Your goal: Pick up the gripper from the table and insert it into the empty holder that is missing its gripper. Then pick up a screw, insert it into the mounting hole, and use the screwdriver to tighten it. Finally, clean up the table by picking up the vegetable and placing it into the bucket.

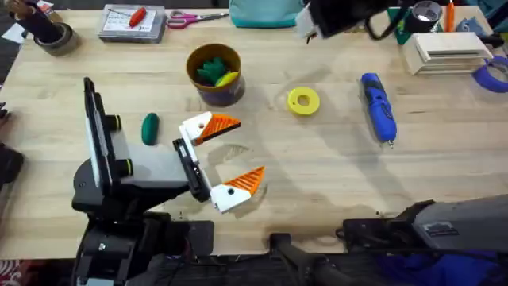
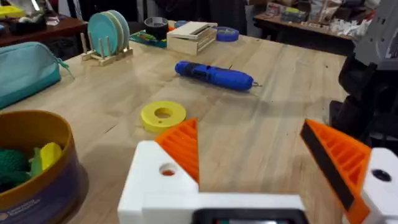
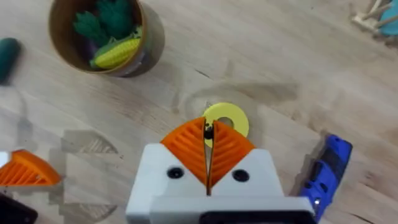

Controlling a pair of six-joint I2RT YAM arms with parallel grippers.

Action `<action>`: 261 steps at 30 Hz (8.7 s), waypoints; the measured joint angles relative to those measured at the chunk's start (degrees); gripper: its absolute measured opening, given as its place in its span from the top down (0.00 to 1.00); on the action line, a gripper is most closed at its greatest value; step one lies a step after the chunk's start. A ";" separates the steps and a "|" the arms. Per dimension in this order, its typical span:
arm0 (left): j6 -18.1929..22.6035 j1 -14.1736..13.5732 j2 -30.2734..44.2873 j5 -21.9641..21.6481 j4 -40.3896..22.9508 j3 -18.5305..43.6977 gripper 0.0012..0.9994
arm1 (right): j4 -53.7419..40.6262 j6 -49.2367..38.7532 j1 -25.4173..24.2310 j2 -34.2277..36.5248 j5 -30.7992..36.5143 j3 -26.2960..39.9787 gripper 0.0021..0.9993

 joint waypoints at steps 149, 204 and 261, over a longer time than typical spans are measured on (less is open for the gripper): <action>0.00 0.00 0.00 0.00 0.00 0.00 0.01 | 1.30 -22.64 30.23 8.60 -9.48 5.93 1.00; 0.00 0.00 0.00 0.00 0.00 0.00 0.01 | 2.97 -22.64 30.64 8.31 -9.48 2.49 1.00; -0.68 0.00 0.02 0.04 -0.04 0.00 0.01 | 5.98 -22.64 30.64 8.02 -9.50 -0.78 1.00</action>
